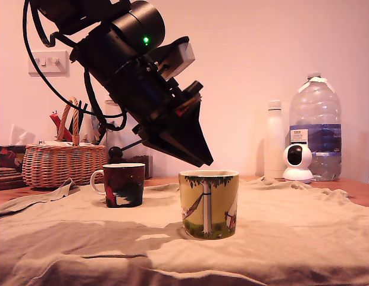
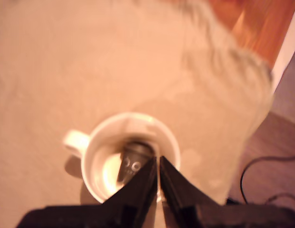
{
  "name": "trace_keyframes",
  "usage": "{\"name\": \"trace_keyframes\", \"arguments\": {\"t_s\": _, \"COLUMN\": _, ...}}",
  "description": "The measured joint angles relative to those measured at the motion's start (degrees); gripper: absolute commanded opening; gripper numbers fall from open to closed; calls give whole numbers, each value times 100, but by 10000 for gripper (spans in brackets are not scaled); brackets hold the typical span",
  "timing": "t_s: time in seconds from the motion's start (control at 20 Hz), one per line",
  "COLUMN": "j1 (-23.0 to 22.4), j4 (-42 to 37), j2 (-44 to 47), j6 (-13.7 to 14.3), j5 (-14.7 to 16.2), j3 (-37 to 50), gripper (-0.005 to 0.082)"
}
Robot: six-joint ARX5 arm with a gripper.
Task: Pick up the coffee capsules on the table and drop them inside the coffee cup
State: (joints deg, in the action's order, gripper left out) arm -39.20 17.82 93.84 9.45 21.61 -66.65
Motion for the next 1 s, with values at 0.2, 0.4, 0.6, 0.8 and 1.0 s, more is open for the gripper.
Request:
{"name": "trace_keyframes", "arguments": {"t_s": 0.2, "j1": 0, "j4": 267, "j2": -675, "j6": -72, "j5": -264, "j3": 0, "gripper": -24}}
{"name": "trace_keyframes", "arguments": {"t_s": 0.4, "j1": 35, "j4": 382, "j2": -1169, "j6": -70, "j5": -535, "j3": 0, "gripper": -24}}
{"name": "trace_keyframes", "arguments": {"t_s": 0.6, "j1": 192, "j4": 175, "j2": -1773, "j6": -70, "j5": -564, "j3": 302, "gripper": -24}}
{"name": "trace_keyframes", "arguments": {"t_s": 0.8, "j1": 496, "j4": -317, "j2": -2253, "j6": -192, "j5": -564, "j3": 1156, "gripper": -24}}
{"name": "trace_keyframes", "arguments": {"t_s": 1.0, "j1": 916, "j4": -922, "j2": -2557, "j6": -474, "j5": -566, "j3": 2006, "gripper": -24}}
